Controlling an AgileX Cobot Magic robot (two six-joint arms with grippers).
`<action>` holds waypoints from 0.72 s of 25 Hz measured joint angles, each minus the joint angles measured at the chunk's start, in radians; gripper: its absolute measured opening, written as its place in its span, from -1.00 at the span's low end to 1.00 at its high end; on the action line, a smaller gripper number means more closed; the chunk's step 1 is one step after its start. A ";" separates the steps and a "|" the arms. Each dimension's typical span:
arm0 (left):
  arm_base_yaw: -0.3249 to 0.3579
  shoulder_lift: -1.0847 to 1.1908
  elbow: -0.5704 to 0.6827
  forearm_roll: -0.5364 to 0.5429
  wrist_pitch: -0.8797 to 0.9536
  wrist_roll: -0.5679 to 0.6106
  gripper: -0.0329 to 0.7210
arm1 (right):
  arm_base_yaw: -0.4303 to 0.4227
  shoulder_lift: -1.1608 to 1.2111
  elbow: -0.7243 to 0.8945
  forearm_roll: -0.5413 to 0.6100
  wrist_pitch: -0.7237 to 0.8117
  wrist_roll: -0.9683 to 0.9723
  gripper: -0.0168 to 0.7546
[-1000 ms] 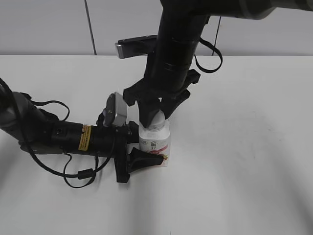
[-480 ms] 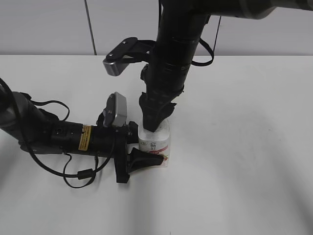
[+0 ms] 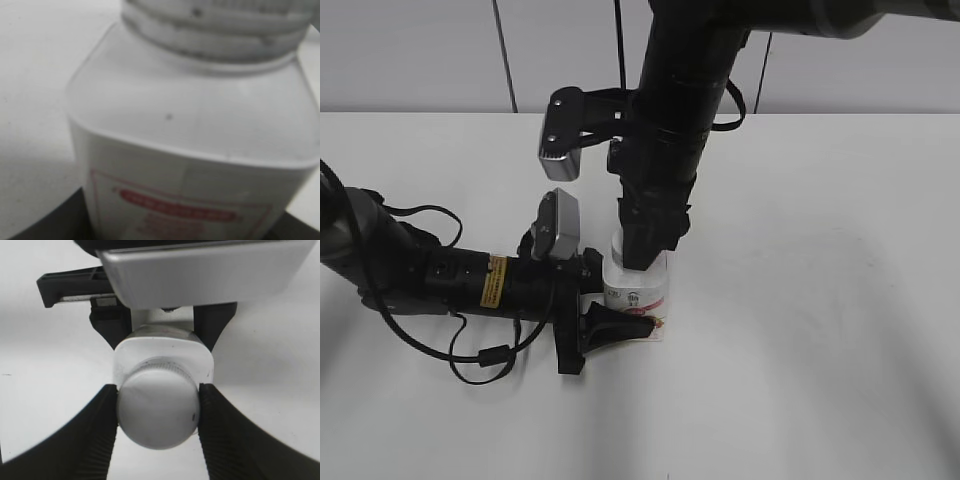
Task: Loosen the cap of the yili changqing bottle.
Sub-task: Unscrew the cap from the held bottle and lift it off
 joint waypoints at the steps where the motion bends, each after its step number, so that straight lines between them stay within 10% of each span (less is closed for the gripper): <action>1: 0.000 0.000 0.000 0.000 -0.001 0.000 0.14 | 0.000 0.000 0.000 0.000 0.000 -0.007 0.06; 18: 0.000 0.000 0.000 0.007 -0.003 -0.008 0.13 | 0.000 0.000 0.000 0.032 0.001 -0.018 0.26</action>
